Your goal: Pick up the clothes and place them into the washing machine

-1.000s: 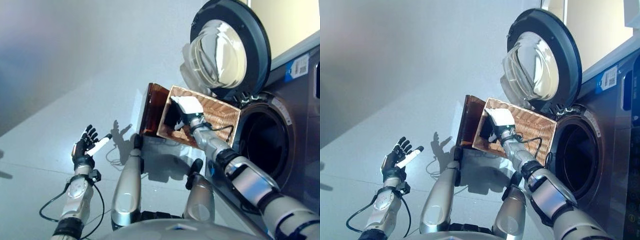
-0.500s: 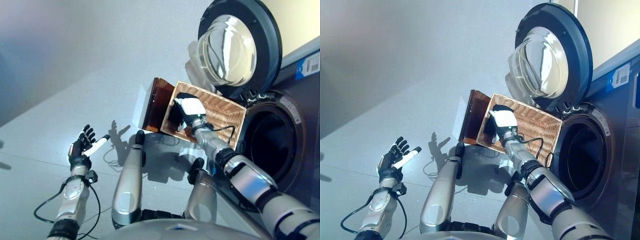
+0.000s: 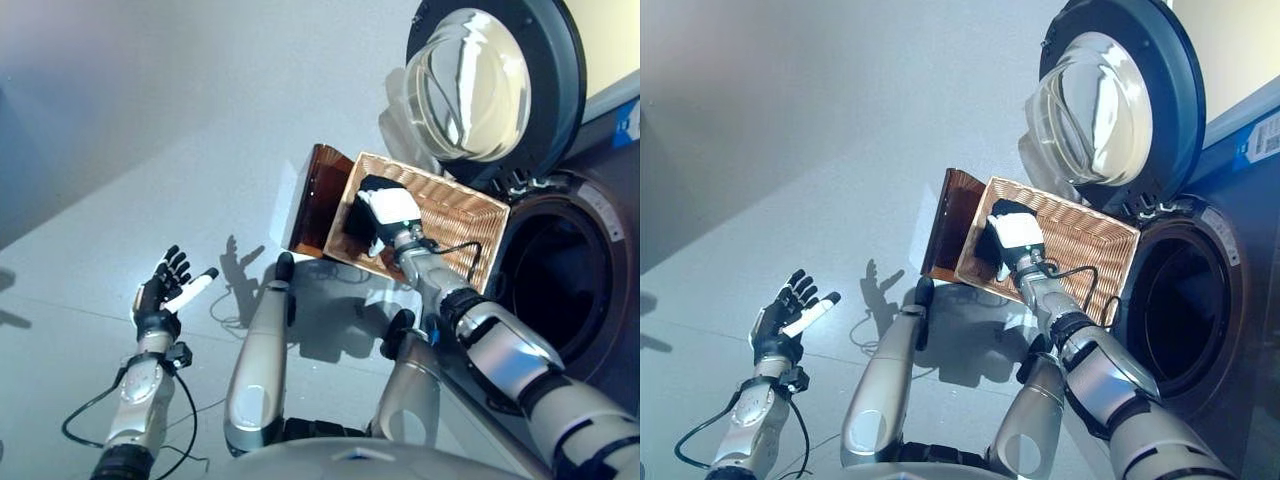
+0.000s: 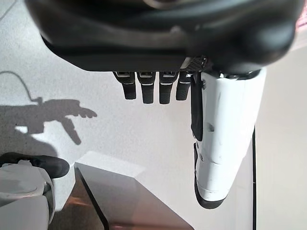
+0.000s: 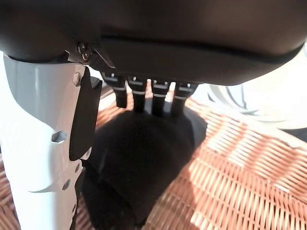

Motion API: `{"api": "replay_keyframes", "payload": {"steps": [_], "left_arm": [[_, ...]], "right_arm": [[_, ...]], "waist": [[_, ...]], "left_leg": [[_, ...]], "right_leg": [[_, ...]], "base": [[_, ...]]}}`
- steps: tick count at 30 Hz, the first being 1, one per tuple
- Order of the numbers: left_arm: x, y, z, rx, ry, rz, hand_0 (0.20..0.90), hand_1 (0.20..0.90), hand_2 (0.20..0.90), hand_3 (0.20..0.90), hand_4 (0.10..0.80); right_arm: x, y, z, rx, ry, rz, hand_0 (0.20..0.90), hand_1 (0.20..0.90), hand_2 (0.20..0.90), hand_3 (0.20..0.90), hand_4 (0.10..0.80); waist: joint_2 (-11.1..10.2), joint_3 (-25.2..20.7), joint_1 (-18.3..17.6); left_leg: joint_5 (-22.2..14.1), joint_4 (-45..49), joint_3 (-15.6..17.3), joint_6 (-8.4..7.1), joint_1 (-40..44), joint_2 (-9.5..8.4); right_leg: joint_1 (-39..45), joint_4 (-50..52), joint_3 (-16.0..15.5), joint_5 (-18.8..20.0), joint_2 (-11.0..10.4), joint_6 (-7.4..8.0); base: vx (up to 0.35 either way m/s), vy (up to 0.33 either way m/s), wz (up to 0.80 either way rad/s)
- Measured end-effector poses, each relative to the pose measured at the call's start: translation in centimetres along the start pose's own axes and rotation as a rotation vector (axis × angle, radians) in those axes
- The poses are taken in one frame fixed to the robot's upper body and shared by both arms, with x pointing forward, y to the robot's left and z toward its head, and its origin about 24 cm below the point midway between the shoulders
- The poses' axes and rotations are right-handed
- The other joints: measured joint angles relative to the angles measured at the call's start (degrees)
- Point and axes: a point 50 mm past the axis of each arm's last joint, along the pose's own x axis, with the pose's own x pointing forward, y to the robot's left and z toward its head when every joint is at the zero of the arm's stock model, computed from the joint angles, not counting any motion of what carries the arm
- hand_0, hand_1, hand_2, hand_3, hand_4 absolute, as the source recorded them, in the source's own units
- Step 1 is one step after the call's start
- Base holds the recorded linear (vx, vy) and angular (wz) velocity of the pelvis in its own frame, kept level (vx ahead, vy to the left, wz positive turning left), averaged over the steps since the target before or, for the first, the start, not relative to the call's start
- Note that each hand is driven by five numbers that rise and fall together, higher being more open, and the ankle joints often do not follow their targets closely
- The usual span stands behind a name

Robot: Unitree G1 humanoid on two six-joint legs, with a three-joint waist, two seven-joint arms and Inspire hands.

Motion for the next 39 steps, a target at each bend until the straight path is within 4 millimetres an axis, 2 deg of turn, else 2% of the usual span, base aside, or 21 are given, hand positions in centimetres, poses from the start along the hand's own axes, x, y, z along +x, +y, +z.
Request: {"api": "replay_keyframes", "payload": {"steps": [1,2,3,4,5,11,19,29,34,39], "left_arm": [[0.0,0.0,0.0,-0.001,-0.001,0.001,0.900,0.900,0.900,0.900,0.800],[0.0,0.1,0.0,0.000,-0.001,0.001,0.900,0.900,0.900,0.900,0.800],[0.0,0.0,0.1,0.000,-0.002,0.000,0.900,0.900,0.900,0.900,0.800],[0.0,0.0,0.1,0.000,-0.002,-0.001,0.900,0.900,0.900,0.900,0.800],[0.0,0.0,0.1,0.000,-0.002,-0.001,0.900,0.900,0.900,0.900,0.800],[0.0,0.1,0.1,0.003,-0.003,-0.001,0.900,0.900,0.900,0.900,0.800],[0.1,0.1,0.2,0.006,-0.004,-0.002,0.900,0.900,0.900,0.900,0.800],[0.1,0.1,0.2,0.013,-0.005,-0.002,0.900,0.900,0.900,0.900,0.800],[0.2,0.1,0.3,0.017,-0.008,0.001,0.900,0.900,0.900,0.900,0.800],[0.2,0.3,0.3,0.026,-0.010,0.028,0.900,0.900,0.900,0.900,0.800]], "right_arm": [[0.0,0.0,-0.1,-0.002,0.003,0.003,0.900,0.900,0.900,0.900,0.800],[0.0,0.0,-0.1,-0.010,0.005,0.006,0.535,0.535,0.535,0.535,0.539],[0.1,0.0,-0.1,-0.017,0.006,0.006,0.444,0.444,0.444,0.444,0.475],[0.1,-0.1,-0.1,-0.018,0.008,0.004,0.271,0.271,0.271,0.271,0.351],[0.2,-0.2,-0.1,-0.020,0.011,0.000,0.200,0.200,0.200,0.200,0.300],[0.5,-0.8,-0.3,-0.029,0.029,-0.014,0.200,0.200,0.200,0.200,0.300],[-0.2,0.8,-0.6,-0.032,0.057,0.061,0.200,0.200,0.200,0.200,0.300],[-0.3,1.0,-0.7,0.007,0.074,0.074,0.200,0.200,0.200,0.200,0.300],[-0.9,1.9,-1.2,0.296,0.201,0.074,0.200,0.200,0.200,0.200,0.300],[-2.5,3.6,-2.1,0.625,0.335,0.038,0.200,0.200,0.200,0.200,0.300]], "waist": [[0.0,0.0,0.0],[0.0,0.0,0.0],[0.0,0.0,0.0],[0.1,0.0,0.0],[0.1,0.0,0.0],[0.1,0.1,0.0],[0.3,0.1,-0.2],[0.3,0.1,-0.2],[0.2,0.2,-0.2],[0.0,0.3,-0.5]], "left_leg": [[0.0,0.0,0.0,0.00,0.0,-0.01],[0.0,0.0,0.0,0.00,0.0,-0.01],[0.0,0.0,0.0,0.00,0.0,-0.01],[0.0,0.1,0.0,0.00,0.0,-0.01],[0.0,0.1,0.0,0.00,0.0,-0.01],[0.0,0.2,0.1,-0.01,0.0,0.02],[0.0,0.3,0.2,-0.02,0.0,0.01],[0.0,0.5,0.1,-0.03,-0.1,0.01],[0.0,0.2,0.1,-0.04,0.0,0.03],[0.3,-0.7,0.4,-0.18,0.6,0.10]], "right_leg": [[0.0,0.0,0.0,0.0,0.0,-0.01],[0.0,0.1,0.0,0.0,0.0,-0.01],[0.0,0.1,0.0,0.0,0.0,-0.01],[0.0,0.2,0.1,0.0,-0.1,-0.02],[-0.1,0.2,0.2,0.0,-0.1,-0.03],[-0.7,0.9,0.6,-0.3,-0.2,-0.15],[-0.8,1.1,0.7,-0.4,-0.1,-0.18],[-0.9,1.5,0.8,-0.5,-0.1,-0.24],[-0.7,1.1,0.7,-0.5,-0.1,-0.26],[0.3,-0.5,0.3,-0.1,0.3,0.17]], "base": [[0.000,0.000,0.00],[0.000,0.000,0.00],[0.000,0.000,0.00],[0.000,0.000,0.00],[0.000,0.000,0.00],[0.000,0.000,0.00],[0.000,0.000,0.00],[0.000,0.000,0.00],[0.000,0.000,0.00],[0.004,-0.005,-0.01]]}}
